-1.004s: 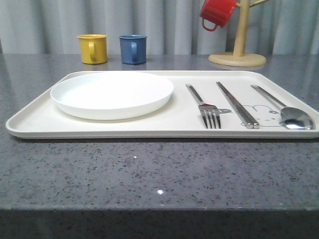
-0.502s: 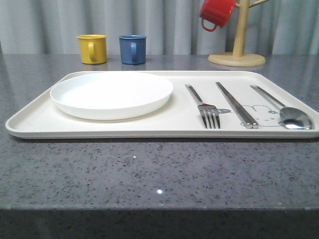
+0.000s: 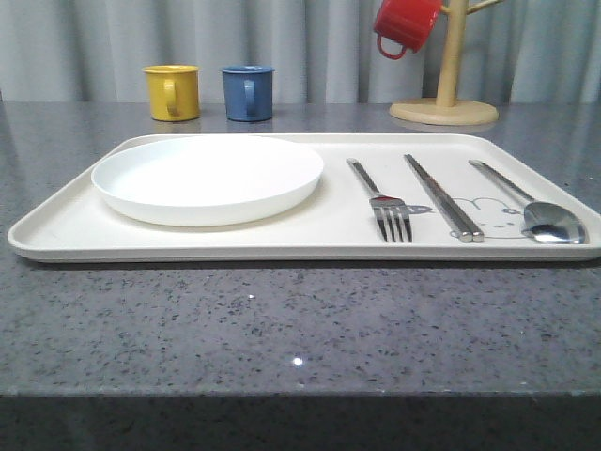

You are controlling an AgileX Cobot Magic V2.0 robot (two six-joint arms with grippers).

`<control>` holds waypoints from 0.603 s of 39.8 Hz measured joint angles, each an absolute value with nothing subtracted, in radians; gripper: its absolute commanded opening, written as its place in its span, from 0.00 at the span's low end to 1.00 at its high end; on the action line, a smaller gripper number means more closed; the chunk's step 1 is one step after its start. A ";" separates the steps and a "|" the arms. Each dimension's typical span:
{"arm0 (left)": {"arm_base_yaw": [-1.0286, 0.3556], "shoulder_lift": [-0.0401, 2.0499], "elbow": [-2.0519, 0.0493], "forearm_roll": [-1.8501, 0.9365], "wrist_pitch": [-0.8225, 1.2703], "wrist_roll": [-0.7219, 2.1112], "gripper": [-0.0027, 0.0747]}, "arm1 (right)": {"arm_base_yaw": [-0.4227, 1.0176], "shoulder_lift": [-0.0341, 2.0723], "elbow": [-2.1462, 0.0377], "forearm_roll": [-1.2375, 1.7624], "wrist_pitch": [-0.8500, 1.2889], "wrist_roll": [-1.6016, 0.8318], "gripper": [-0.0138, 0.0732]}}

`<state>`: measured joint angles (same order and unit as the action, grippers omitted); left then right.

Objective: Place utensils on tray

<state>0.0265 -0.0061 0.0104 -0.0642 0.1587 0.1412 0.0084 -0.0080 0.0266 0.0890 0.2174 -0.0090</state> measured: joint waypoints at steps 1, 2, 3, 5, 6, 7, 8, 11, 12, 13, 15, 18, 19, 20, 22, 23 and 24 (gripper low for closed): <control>0.027 -0.006 0.010 -0.064 0.159 0.141 0.01 | 0.007 -0.008 0.027 0.089 0.219 -0.009 0.08; 0.027 -0.006 0.010 -0.064 0.159 0.141 0.01 | 0.007 -0.008 0.027 0.092 0.221 -0.009 0.08; 0.027 -0.006 0.010 -0.064 0.157 0.141 0.01 | 0.006 -0.008 0.027 0.092 0.221 -0.009 0.08; 0.027 -0.006 0.010 -0.064 0.157 0.141 0.01 | 0.004 -0.008 0.027 0.094 0.223 -0.009 0.08; 0.027 -0.006 0.010 -0.064 0.157 0.141 0.01 | 0.004 -0.008 0.027 0.094 0.223 -0.009 0.08; 0.027 -0.006 0.010 -0.064 0.157 0.141 0.01 | 0.004 -0.008 0.027 0.094 0.223 -0.009 0.08; 0.027 -0.006 0.010 -0.064 0.157 0.141 0.01 | 0.004 -0.008 0.027 0.094 0.223 -0.009 0.08; 0.027 -0.006 0.010 -0.064 0.157 0.141 0.01 | 0.004 -0.009 0.027 0.094 0.223 -0.009 0.08; 0.027 -0.006 0.010 -0.064 0.157 0.141 0.01 | 0.004 -0.009 0.027 0.094 0.223 -0.009 0.08; 0.027 -0.006 0.010 -0.064 0.157 0.141 0.01 | 0.004 -0.009 0.027 0.094 0.223 -0.009 0.08; 0.027 -0.006 0.010 -0.064 0.157 0.141 0.01 | 0.004 -0.009 0.027 0.094 0.223 -0.009 0.08; 0.027 -0.006 0.010 -0.064 0.157 0.141 0.01 | 0.004 -0.009 0.027 0.094 0.223 -0.007 0.08; 0.027 -0.006 0.010 -0.064 0.157 0.141 0.01 | 0.004 -0.009 0.027 0.094 0.223 -0.007 0.08; 0.027 -0.006 0.010 -0.064 0.157 0.141 0.01 | 0.004 -0.009 0.027 0.094 0.223 -0.007 0.08; 0.027 -0.006 0.010 -0.064 0.157 0.141 0.01 | 0.004 -0.009 0.027 0.096 0.223 -0.007 0.08; 0.027 -0.006 0.010 -0.064 0.157 0.141 0.01 | 0.004 -0.009 0.027 0.096 0.223 -0.007 0.08; 0.027 -0.006 0.010 -0.064 0.157 0.141 0.01 | 0.004 -0.009 0.027 0.096 0.223 -0.007 0.08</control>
